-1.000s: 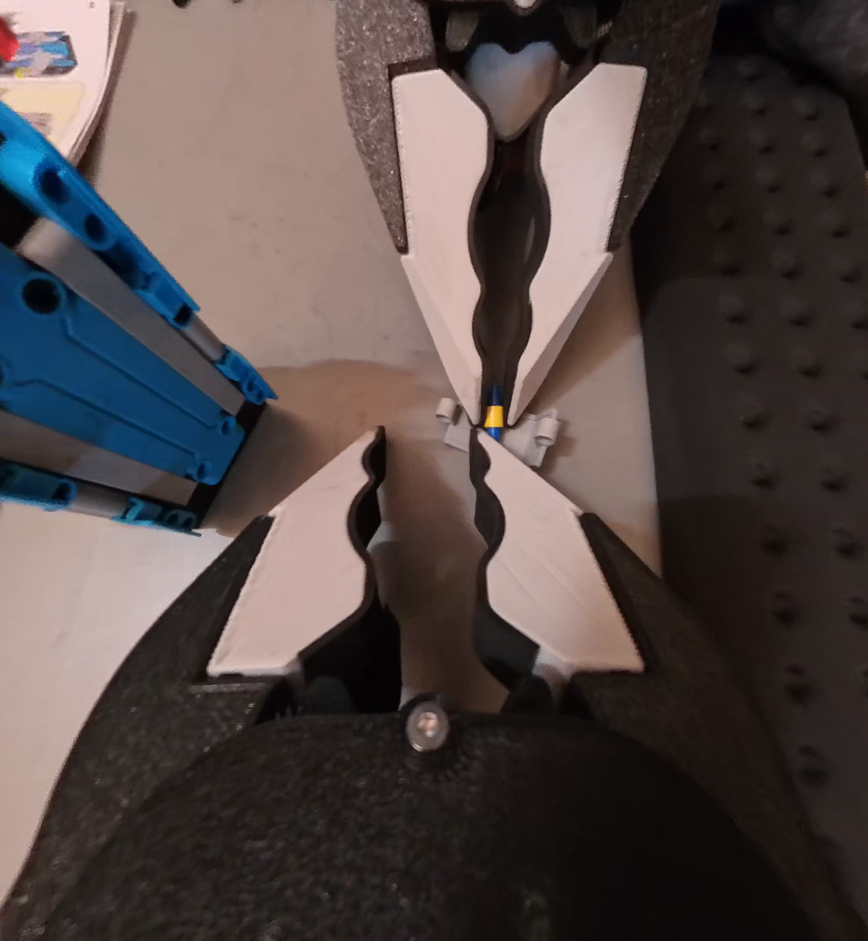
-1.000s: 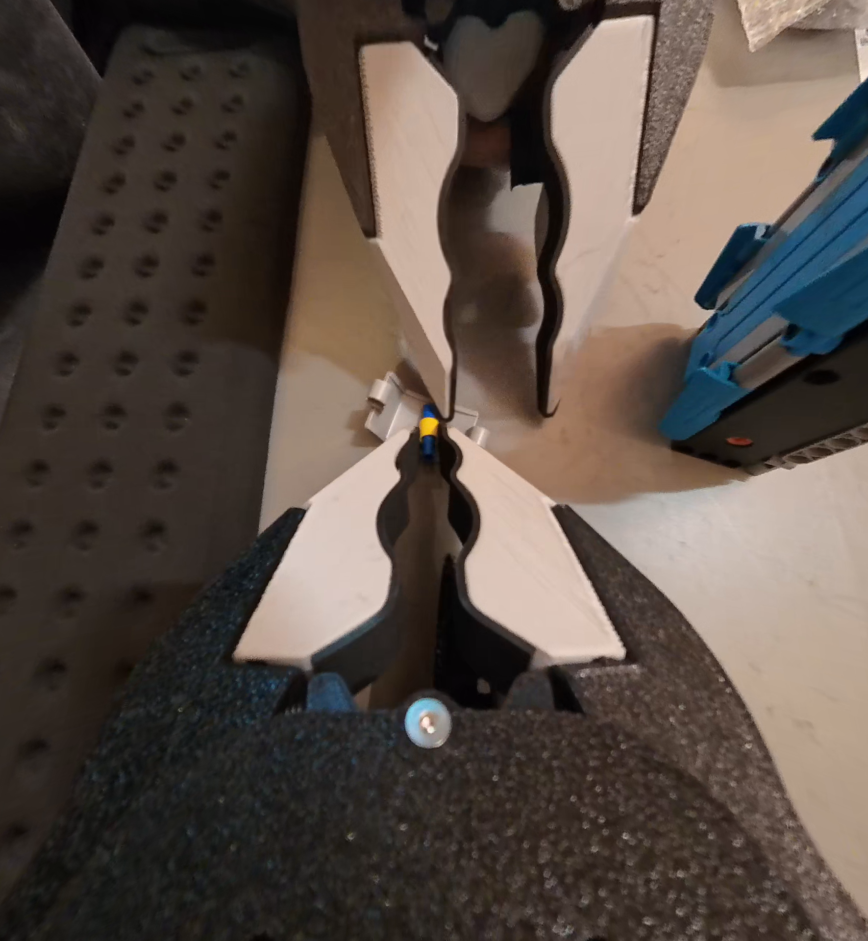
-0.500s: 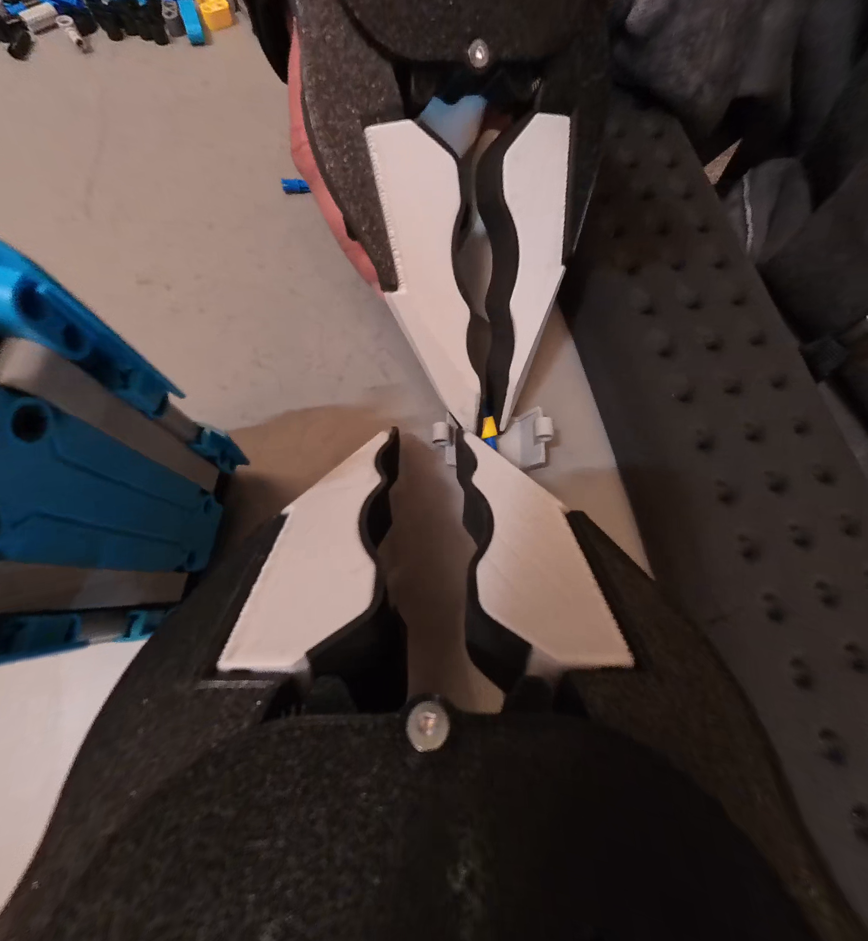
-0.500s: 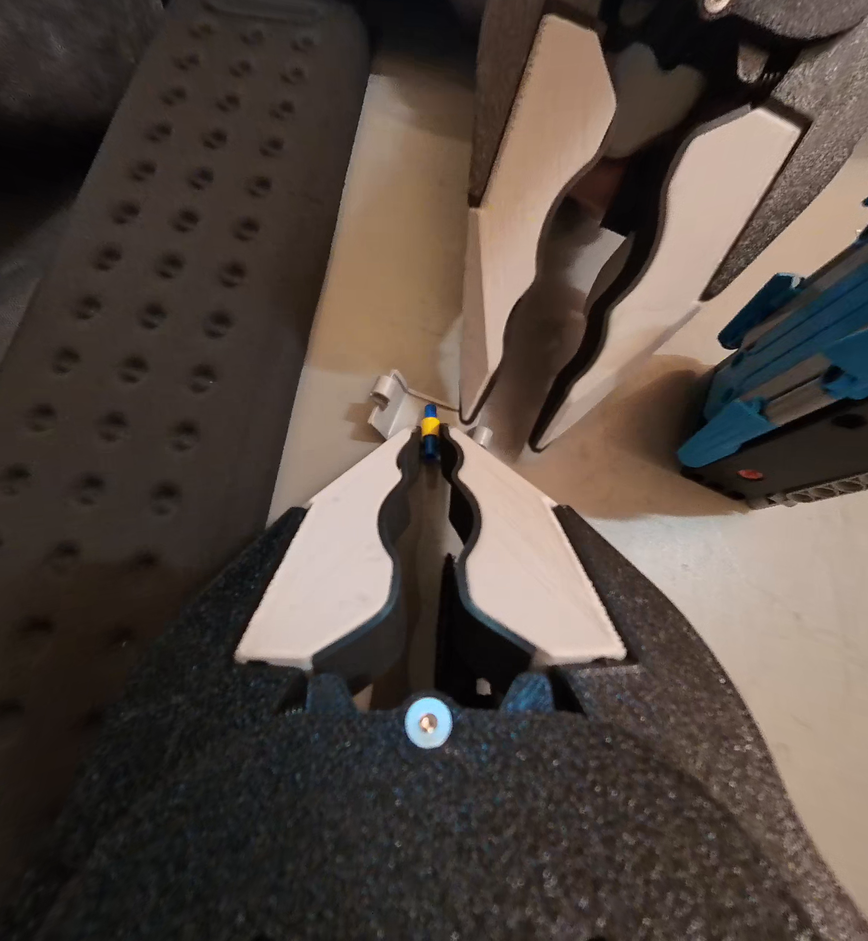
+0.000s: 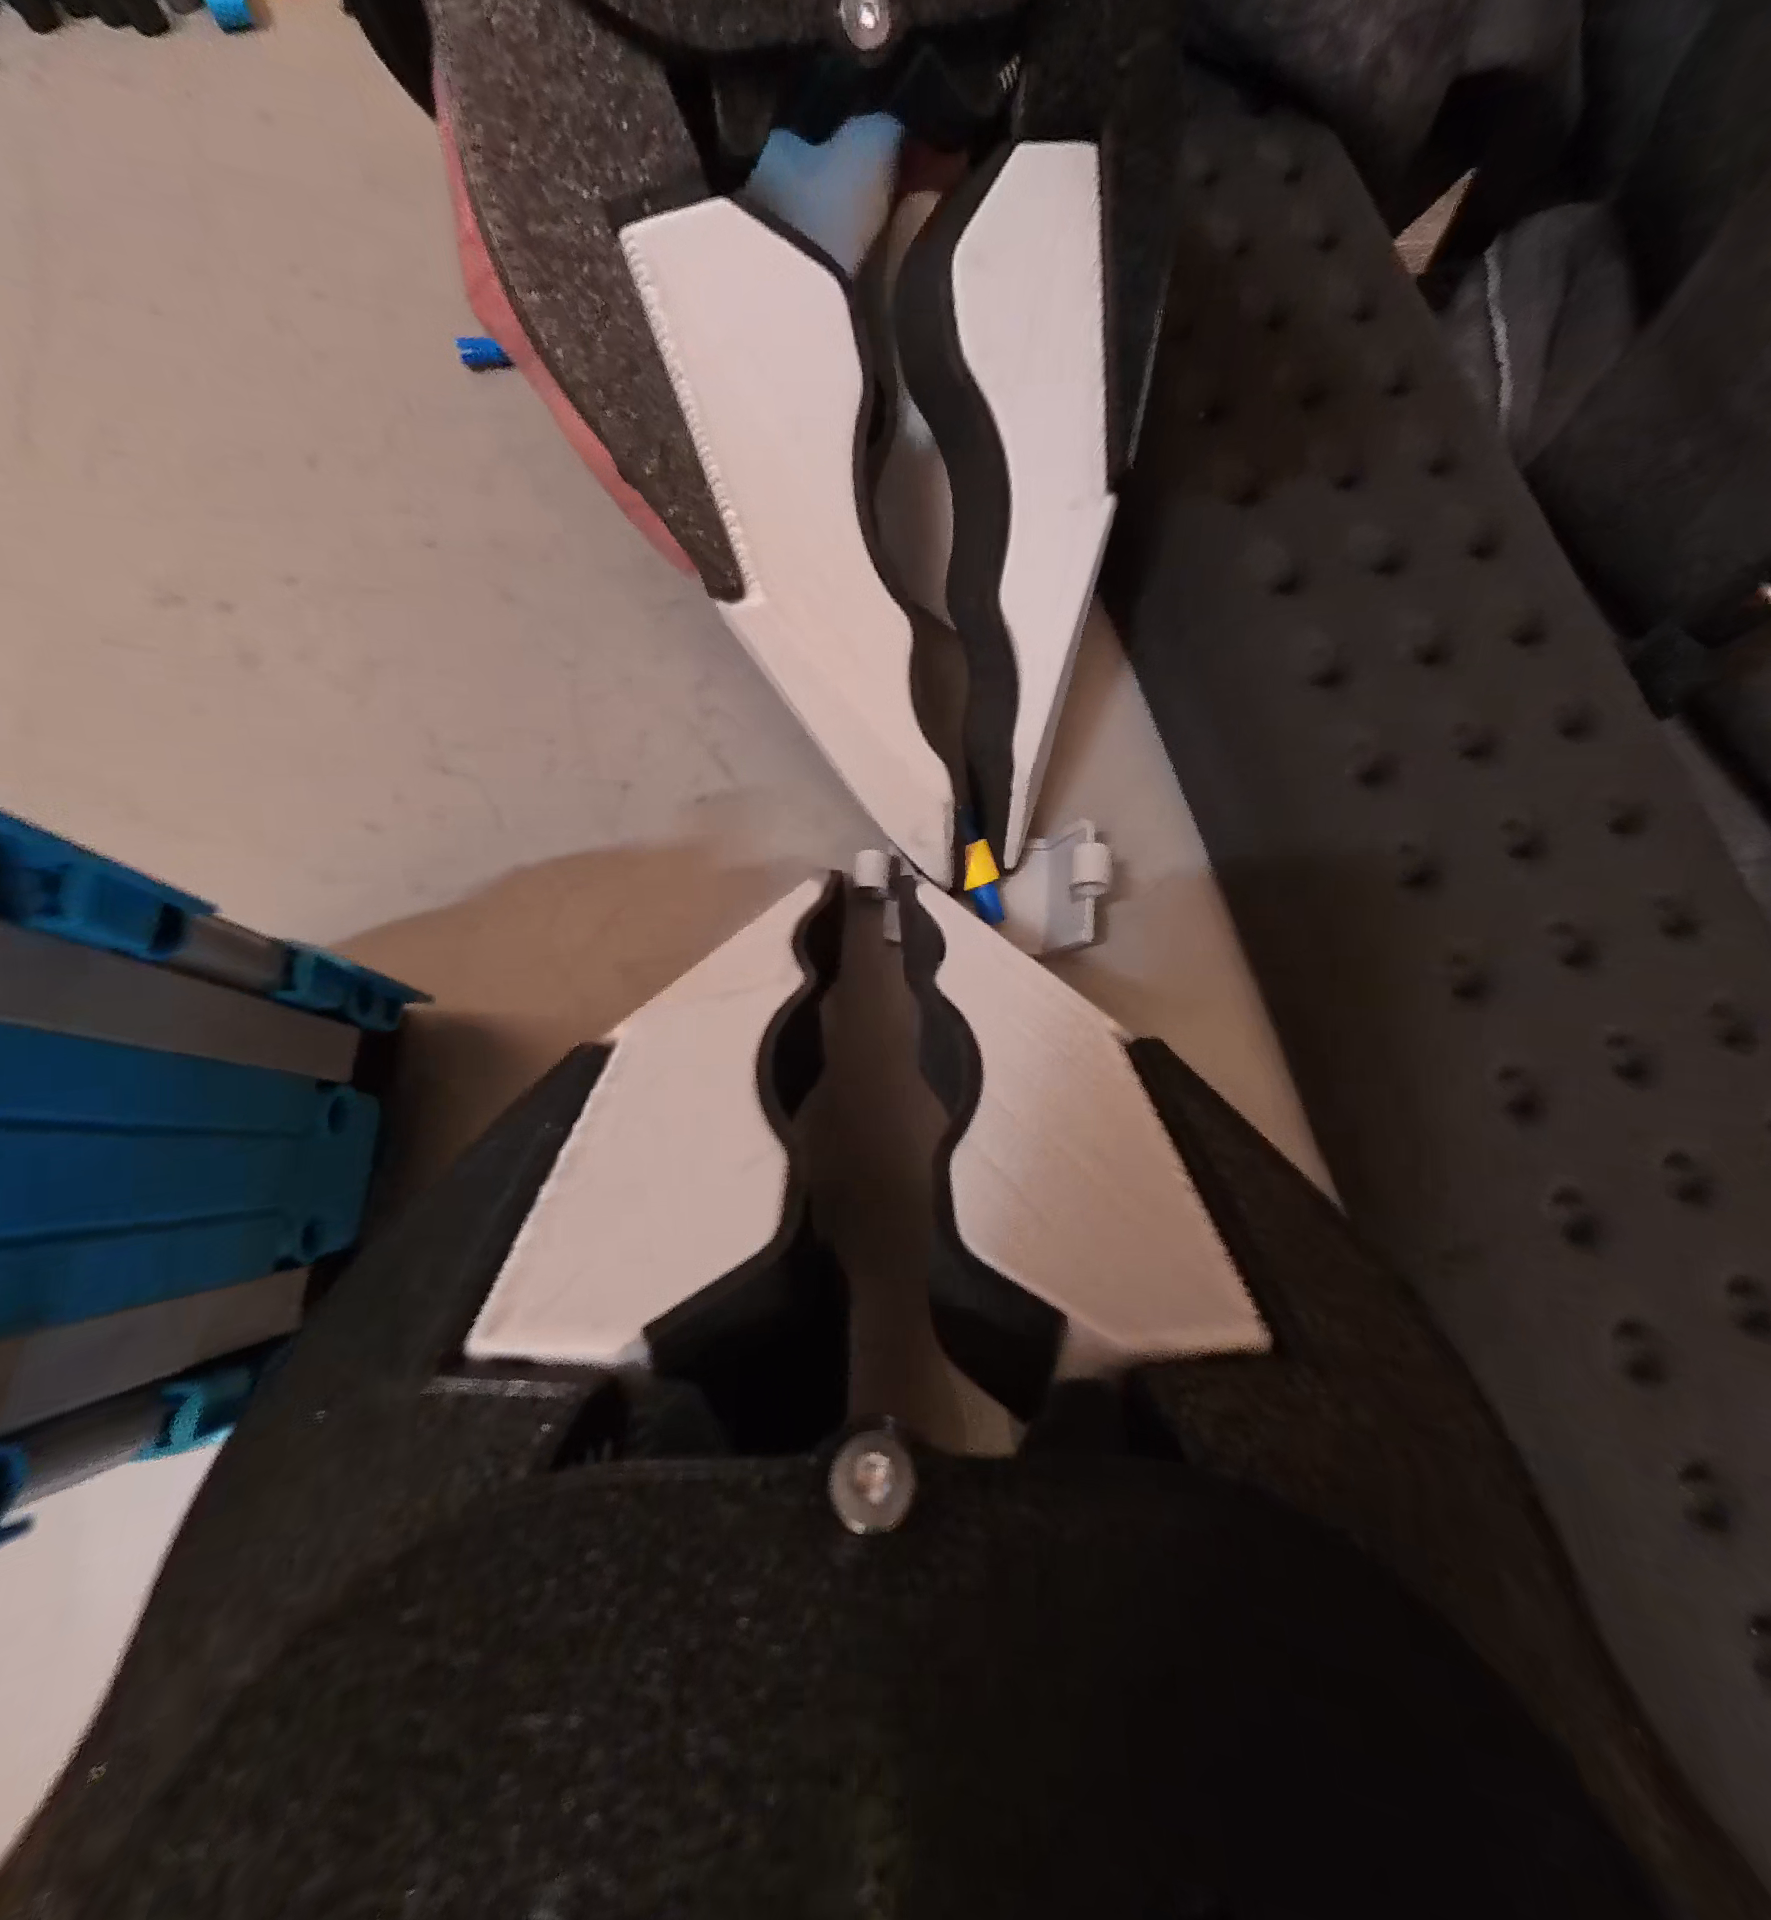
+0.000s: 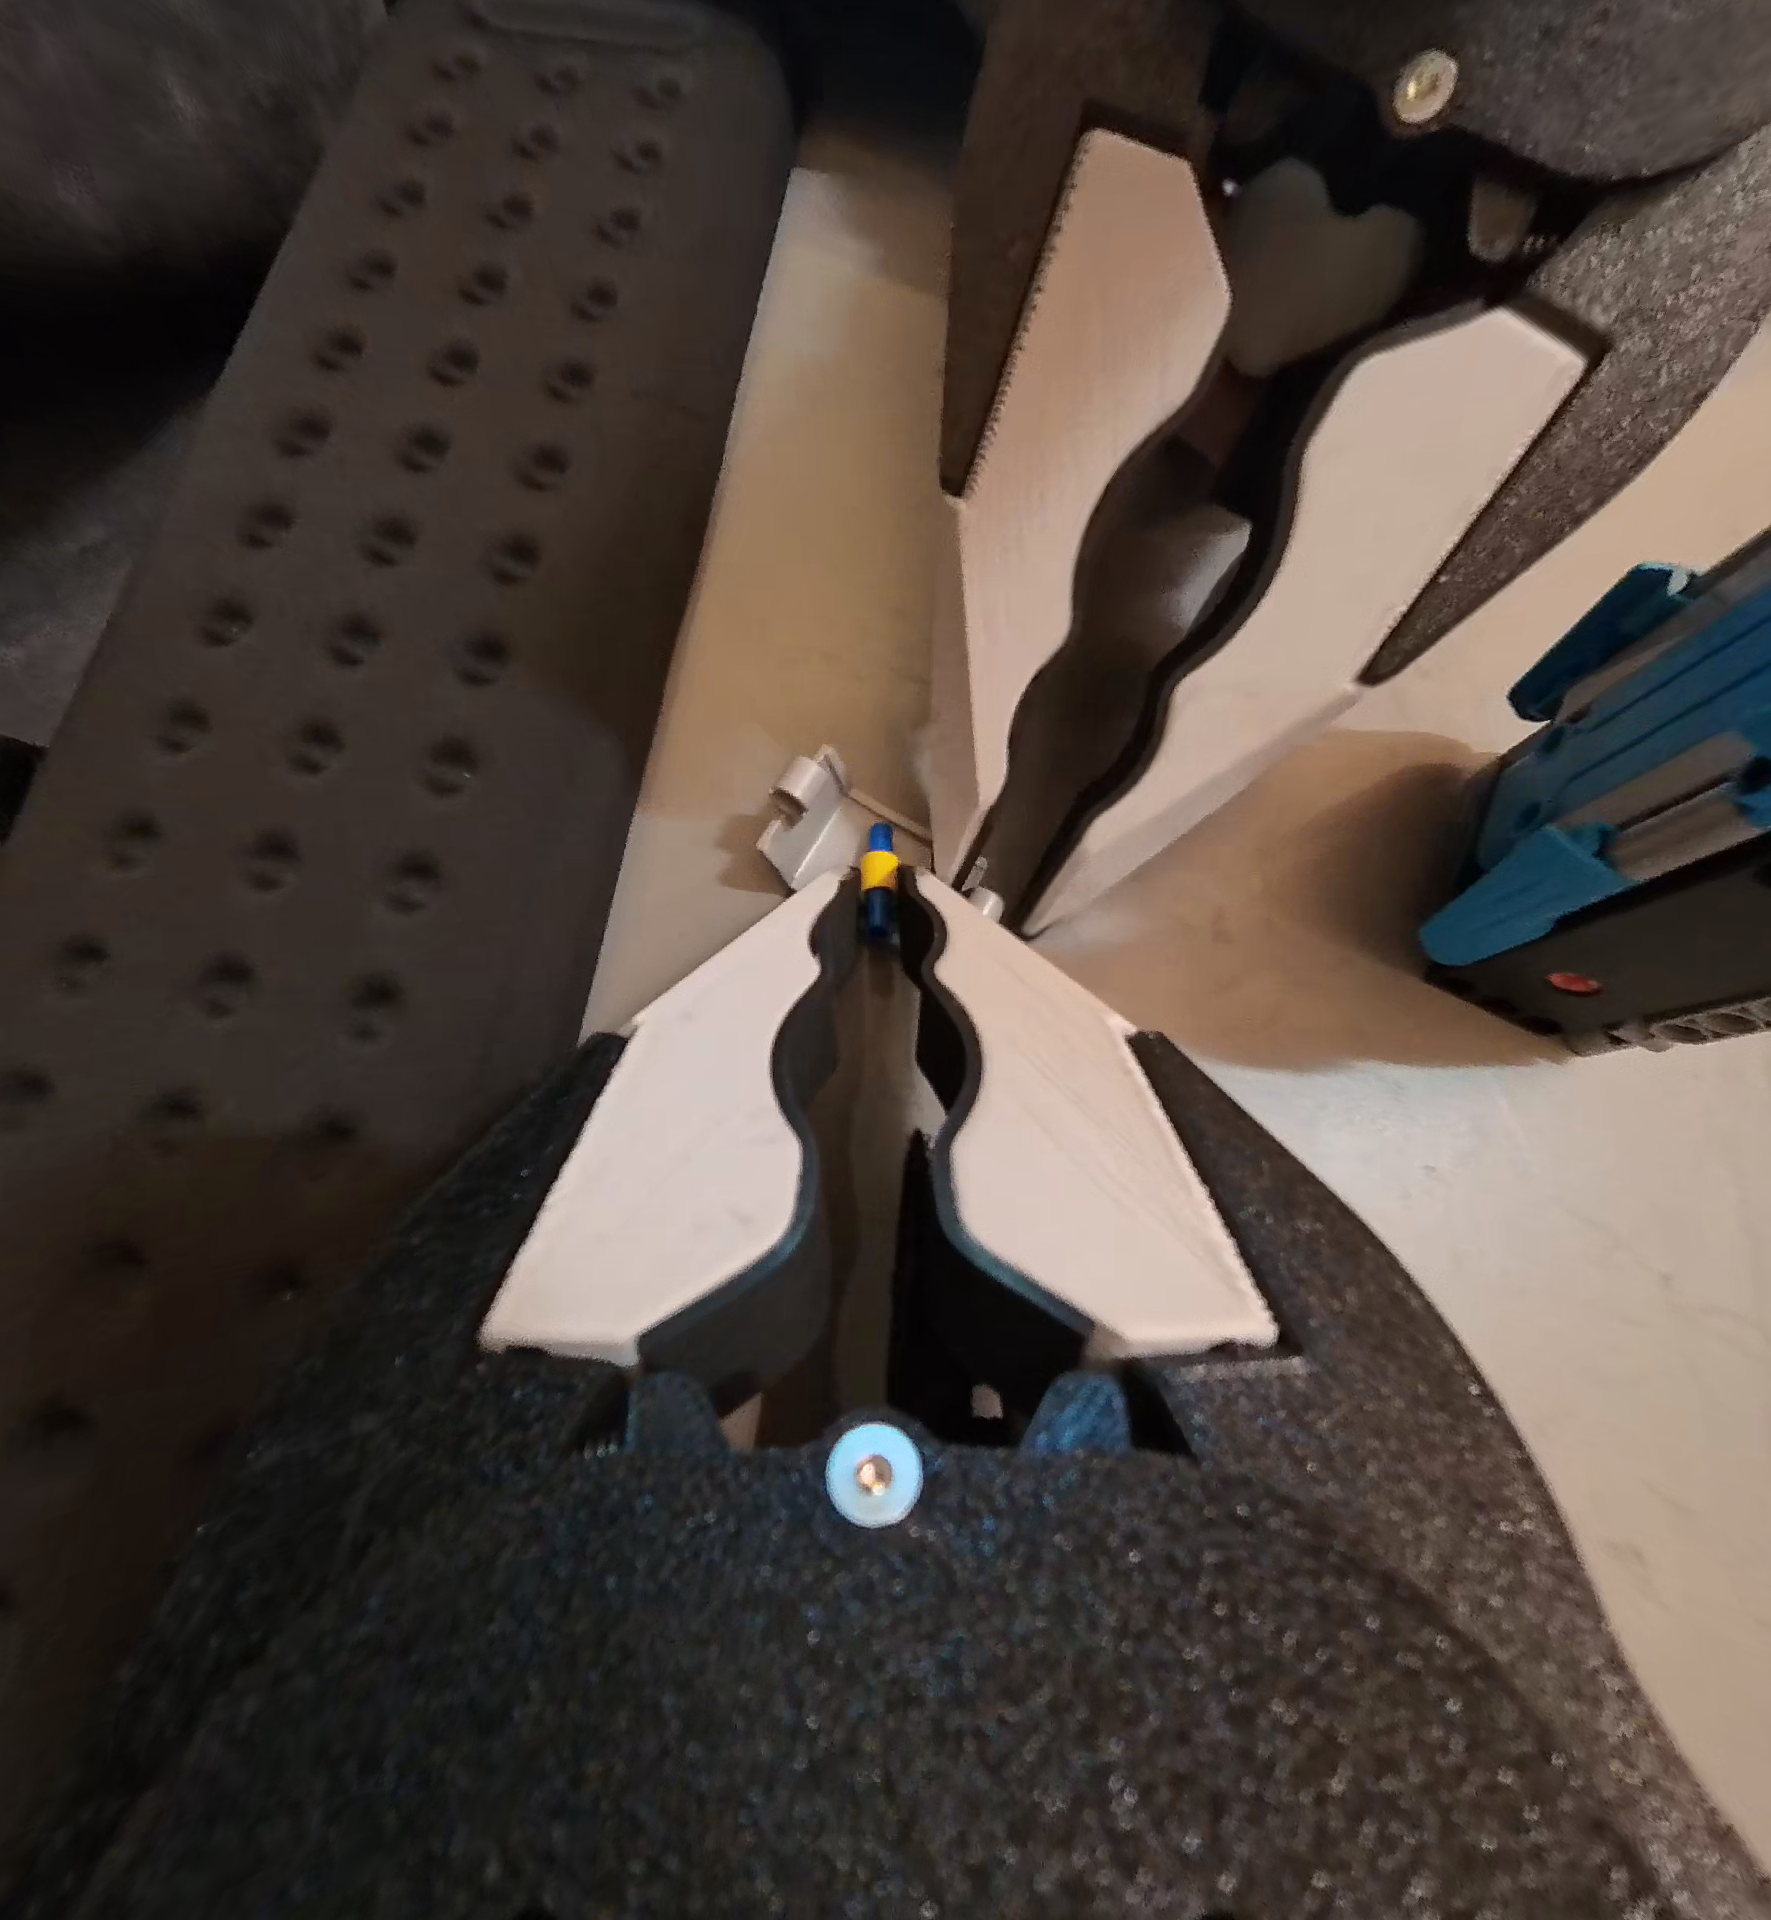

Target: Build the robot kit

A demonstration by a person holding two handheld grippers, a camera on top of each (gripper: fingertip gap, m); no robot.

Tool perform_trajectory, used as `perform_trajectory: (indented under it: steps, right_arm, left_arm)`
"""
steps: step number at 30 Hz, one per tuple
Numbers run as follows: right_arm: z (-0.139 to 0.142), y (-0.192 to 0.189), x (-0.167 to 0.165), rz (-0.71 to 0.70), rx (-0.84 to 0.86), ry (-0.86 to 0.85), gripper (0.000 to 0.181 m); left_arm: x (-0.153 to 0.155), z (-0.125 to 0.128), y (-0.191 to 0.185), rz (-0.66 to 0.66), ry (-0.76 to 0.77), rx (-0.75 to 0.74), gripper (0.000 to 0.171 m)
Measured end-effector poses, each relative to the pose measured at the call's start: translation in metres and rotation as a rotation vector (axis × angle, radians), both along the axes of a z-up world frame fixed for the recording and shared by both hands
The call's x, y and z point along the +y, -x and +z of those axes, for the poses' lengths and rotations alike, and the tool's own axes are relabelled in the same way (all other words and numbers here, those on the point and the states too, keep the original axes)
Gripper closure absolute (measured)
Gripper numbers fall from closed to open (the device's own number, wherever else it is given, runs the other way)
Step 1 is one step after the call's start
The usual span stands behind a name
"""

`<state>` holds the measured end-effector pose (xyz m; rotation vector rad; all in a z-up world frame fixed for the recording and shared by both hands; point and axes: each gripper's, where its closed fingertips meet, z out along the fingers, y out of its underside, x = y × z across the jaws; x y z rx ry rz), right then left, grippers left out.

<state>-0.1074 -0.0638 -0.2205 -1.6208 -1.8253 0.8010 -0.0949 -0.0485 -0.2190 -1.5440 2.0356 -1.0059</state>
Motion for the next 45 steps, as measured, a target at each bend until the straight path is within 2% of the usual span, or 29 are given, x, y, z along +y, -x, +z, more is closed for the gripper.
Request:
perform_trajectory:
  steps: [3,6,10,12,20,45]
  right_arm:
    - [0.0,0.0,-0.003,0.018,0.002,-0.003,0.174]
    - [0.001,-0.001,-0.005,0.011,-0.006,0.024,0.174]
    - [0.023,-0.014,0.018,-0.192,0.088,0.128,0.174]
    - [0.017,-0.017,0.023,-0.242,0.059,0.139,0.174]
    - [0.003,-0.004,0.022,-0.264,0.006,0.13,0.174]
    - [0.0,-0.003,0.024,-0.273,0.009,0.147,0.174]
  left_arm:
    - [-0.004,0.0,0.001,-0.029,0.022,0.007,0.164]
    - [-0.007,0.001,0.001,-0.043,-0.025,-0.016,0.165]
    - [0.001,0.003,0.011,0.037,-0.049,-0.038,0.166]
    - [0.004,0.005,0.014,0.069,-0.066,-0.051,0.165]
    - [0.007,0.002,0.014,0.096,-0.07,-0.031,0.165]
    - [0.006,-0.001,0.016,0.087,-0.058,-0.012,0.165]
